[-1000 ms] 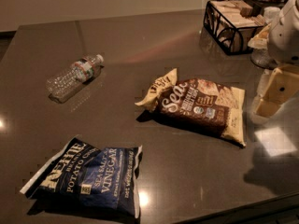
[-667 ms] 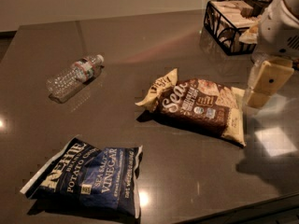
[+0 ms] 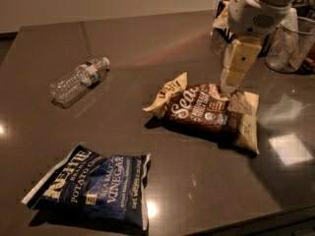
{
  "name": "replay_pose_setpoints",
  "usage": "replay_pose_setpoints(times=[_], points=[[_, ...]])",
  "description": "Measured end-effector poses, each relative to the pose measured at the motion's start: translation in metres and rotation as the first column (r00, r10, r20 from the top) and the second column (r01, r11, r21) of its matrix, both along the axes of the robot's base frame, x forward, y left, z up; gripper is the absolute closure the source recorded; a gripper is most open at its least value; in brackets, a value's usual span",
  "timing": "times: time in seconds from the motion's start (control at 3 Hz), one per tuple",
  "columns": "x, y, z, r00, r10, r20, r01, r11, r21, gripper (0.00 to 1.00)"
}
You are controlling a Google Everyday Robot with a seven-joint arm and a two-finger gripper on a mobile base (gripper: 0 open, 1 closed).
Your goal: Move water bottle near brown chip bag
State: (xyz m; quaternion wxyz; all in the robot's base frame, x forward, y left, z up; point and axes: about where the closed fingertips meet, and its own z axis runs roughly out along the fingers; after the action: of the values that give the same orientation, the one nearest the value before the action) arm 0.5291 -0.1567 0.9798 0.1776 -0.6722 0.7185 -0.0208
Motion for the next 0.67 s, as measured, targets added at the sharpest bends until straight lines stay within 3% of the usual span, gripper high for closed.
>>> replay_pose_setpoints(times=[0.33, 0.67], points=[[0.039, 0.057, 0.004, 0.9925, 0.120, 0.026, -0.120, 0.993, 0.004, 0.00], [0.060, 0.106, 0.006, 0.9765, 0.211, 0.042, -0.211, 0.977, -0.012, 0.00]])
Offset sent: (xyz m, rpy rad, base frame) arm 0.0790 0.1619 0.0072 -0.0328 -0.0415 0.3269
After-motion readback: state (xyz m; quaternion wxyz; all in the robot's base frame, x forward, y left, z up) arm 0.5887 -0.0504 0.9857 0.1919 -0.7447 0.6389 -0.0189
